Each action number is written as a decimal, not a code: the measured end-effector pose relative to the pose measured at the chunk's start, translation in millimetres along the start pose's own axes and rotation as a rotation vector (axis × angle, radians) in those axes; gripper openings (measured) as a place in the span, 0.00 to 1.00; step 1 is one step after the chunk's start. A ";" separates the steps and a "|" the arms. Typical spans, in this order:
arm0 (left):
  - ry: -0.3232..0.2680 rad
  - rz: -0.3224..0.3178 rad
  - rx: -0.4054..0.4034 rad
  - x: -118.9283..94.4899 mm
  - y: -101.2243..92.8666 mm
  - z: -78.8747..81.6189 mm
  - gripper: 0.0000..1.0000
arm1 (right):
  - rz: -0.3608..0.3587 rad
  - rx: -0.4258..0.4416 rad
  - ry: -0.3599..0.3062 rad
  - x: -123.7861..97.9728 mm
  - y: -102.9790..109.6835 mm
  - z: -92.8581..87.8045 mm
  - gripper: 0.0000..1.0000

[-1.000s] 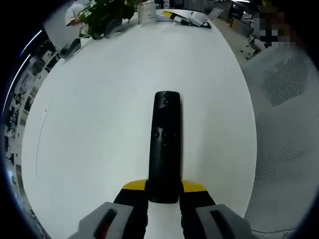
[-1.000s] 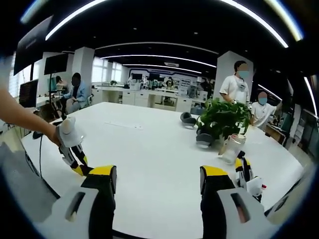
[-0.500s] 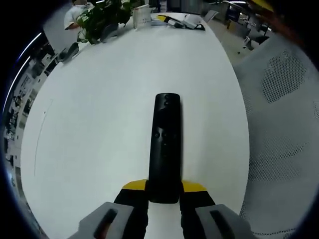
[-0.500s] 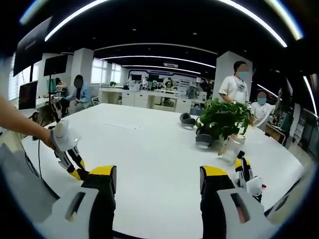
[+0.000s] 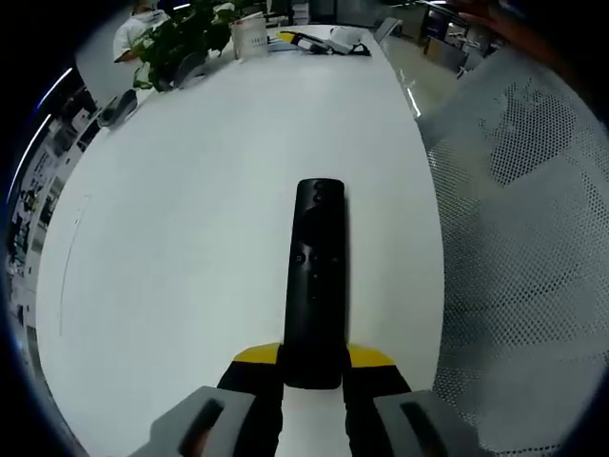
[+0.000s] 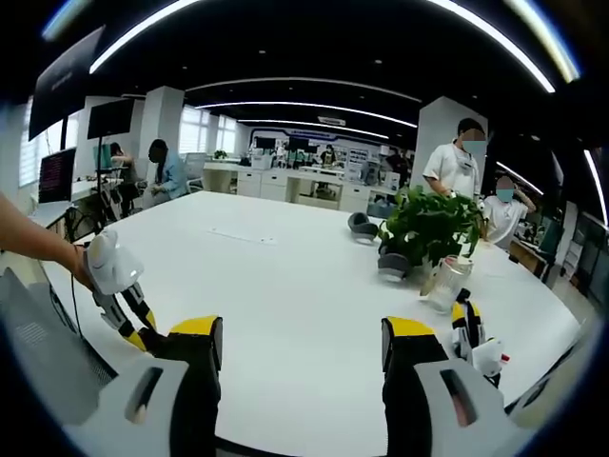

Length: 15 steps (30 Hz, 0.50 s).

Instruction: Press the specified remote control buttons in sequence, fully releasing each button before pressing the next.

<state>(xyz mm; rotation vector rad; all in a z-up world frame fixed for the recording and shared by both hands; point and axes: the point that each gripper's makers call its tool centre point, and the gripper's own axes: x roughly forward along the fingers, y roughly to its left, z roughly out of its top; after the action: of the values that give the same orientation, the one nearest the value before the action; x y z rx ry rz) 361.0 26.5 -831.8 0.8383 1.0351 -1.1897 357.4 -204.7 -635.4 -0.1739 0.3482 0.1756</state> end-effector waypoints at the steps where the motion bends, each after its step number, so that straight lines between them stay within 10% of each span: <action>1: 0.000 -0.008 -0.002 -0.2 -3.2 -0.2 0.23 | 0.001 -0.001 0.002 0.2 0.2 -0.2 0.70; 15: -0.037 -0.023 -0.019 0.3 -27.9 3.6 0.23 | 0.022 -0.019 0.025 2.6 5.0 -4.1 0.69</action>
<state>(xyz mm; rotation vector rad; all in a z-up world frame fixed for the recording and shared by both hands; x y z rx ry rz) 334.2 17.7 -830.7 0.7892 1.0270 -1.2086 357.5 -200.3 -640.8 -0.1916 0.3739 0.1982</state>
